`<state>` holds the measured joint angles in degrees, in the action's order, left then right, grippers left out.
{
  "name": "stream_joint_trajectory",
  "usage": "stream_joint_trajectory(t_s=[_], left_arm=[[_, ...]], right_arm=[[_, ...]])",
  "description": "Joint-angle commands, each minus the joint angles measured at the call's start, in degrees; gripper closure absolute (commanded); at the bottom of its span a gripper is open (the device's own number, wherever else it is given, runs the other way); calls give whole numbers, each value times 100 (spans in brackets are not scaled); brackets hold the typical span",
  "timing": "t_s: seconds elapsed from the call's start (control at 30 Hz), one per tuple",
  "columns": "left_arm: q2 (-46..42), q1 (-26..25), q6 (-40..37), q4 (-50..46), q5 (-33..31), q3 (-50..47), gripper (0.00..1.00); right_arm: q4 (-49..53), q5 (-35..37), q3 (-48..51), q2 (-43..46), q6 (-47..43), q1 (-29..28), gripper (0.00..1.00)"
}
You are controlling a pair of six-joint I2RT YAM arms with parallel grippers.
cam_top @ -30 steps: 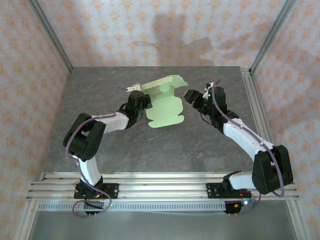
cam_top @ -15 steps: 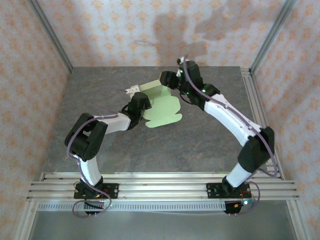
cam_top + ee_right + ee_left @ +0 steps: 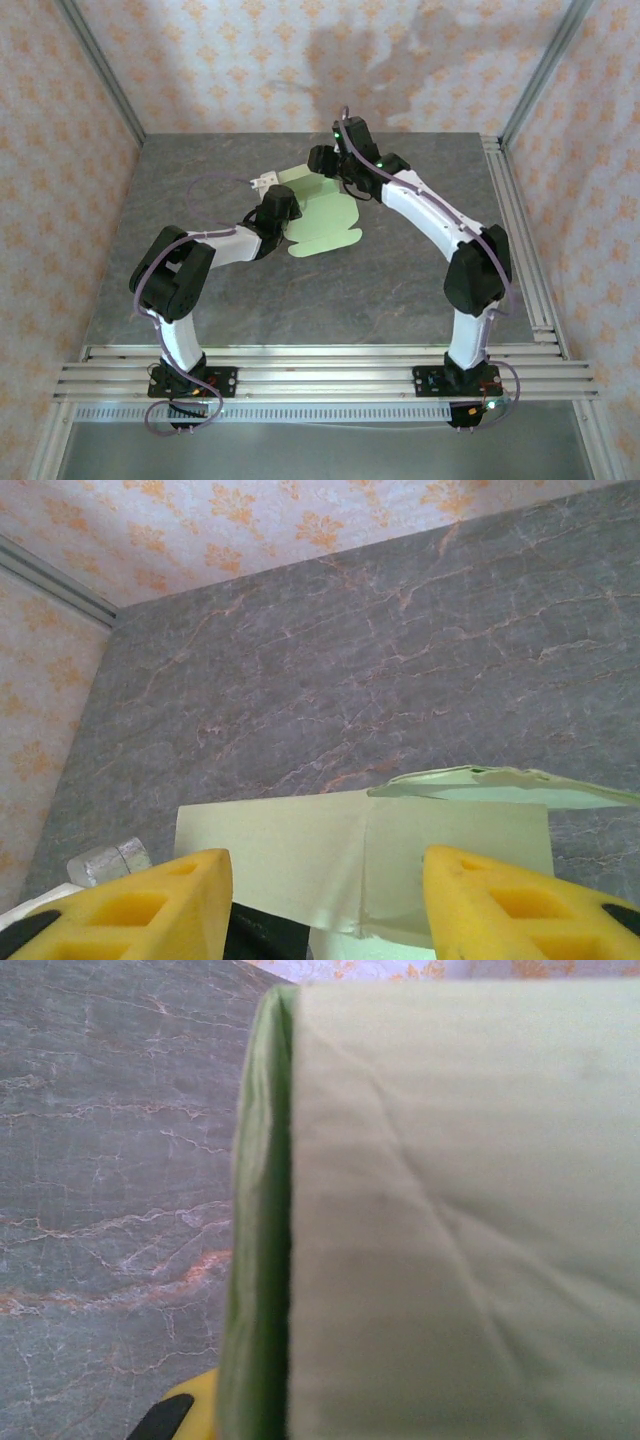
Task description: Fold the paper box
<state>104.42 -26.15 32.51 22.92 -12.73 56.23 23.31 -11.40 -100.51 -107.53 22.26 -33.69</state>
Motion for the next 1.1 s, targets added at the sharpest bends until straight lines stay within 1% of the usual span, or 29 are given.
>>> stream_joint_trajectory(t_s=[0.0, 0.07, 0.3, 0.5, 0.63, 0.7, 0.73, 0.8, 0.83, 0.9, 0.93, 1.07], left_arm=[[-162, -13, -96, -73, -279, 96, 100], [-185, -13, -122, -67, -257, 73, 100], [-254, -12, -123, -54, -249, 24, 100], [-297, -21, -96, -61, -297, -12, 100], [-299, -21, -113, -67, -256, -8, 100], [-294, -13, -105, -60, -273, -15, 100], [-293, -15, -106, -68, -278, -8, 100], [-262, -17, -107, -85, -276, 9, 100], [-256, -21, -96, -78, -268, 17, 100], [-245, -17, -96, -79, -251, 20, 100], [-242, -21, -96, -78, -256, 24, 100], [-238, -21, -97, -124, -278, 33, 100]], right_arm=[[88, -122, -219, -95, 210, 38, 49], [30, -165, -194, -115, 280, 55, 50], [-35, -322, -201, -170, 486, 108, 63], [-344, -615, 8, -120, 731, 178, 81], [-362, -649, 22, -112, 757, 204, 90], [-362, -668, 25, -110, 742, 214, 99], [-364, -677, 25, -102, 733, 214, 100], [-367, -658, 36, -78, 734, 214, 100], [-370, -639, 31, -76, 738, 214, 97], [-392, -631, 62, -53, 733, 214, 76], [-413, -605, 87, -41, 730, 214, 69], [-494, -537, 197, 52, 718, 223, 65]])
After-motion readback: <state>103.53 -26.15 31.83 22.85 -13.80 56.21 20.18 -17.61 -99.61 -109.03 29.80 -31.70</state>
